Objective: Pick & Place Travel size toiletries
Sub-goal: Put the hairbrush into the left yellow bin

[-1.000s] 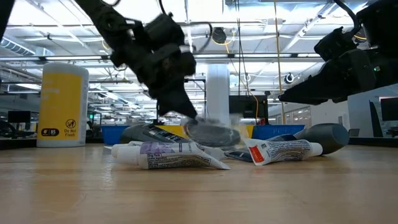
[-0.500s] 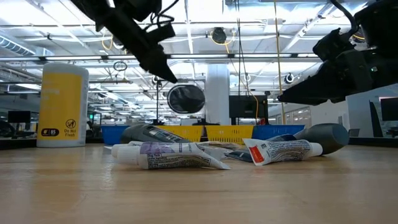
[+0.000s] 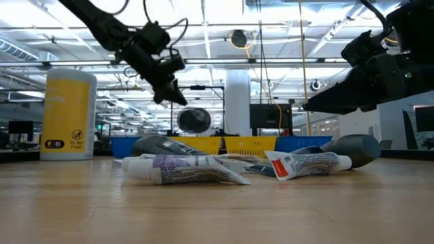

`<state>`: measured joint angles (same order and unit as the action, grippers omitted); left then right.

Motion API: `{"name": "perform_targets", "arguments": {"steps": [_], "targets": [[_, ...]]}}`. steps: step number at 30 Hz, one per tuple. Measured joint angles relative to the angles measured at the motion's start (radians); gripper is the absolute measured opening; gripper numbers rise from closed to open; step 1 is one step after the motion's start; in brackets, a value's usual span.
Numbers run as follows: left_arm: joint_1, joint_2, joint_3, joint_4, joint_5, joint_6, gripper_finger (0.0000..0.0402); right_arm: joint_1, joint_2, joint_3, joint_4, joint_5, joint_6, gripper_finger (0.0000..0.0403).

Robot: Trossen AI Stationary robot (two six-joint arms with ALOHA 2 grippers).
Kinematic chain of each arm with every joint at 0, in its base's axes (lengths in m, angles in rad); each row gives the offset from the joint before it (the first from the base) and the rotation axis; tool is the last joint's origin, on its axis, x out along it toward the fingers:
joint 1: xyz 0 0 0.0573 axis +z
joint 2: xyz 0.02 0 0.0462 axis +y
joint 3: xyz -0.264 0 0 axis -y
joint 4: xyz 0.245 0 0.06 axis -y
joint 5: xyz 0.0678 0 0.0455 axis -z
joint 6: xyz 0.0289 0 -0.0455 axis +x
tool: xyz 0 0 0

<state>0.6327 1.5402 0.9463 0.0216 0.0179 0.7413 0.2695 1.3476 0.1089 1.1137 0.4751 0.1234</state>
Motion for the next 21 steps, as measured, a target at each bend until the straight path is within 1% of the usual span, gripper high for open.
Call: {"name": "perform_targets", "arguments": {"steps": [3, 10, 14, 21], "targets": [[0.016, 0.051, 0.0, 0.04, 0.034, -0.003, 0.0, 0.0, 0.0, 0.0, 0.004, 0.0, 0.003, 0.0256], [0.061, 0.156, 0.0, 0.136, 0.037, -0.03, 0.0, 0.0, 0.0, 0.0, 0.005, -0.001, 0.002, 0.0256], [0.077, 0.189, 0.0, 0.114, 0.047, -0.055, 0.0, 0.0, 0.0, 0.0, 0.004, -0.001, -0.002, 0.0256], [0.076, 0.187, 0.009, 0.075, 0.117, -0.095, 0.0, -0.006, 0.0, 0.0, 0.004, 0.0, -0.006, 0.0256]]}}
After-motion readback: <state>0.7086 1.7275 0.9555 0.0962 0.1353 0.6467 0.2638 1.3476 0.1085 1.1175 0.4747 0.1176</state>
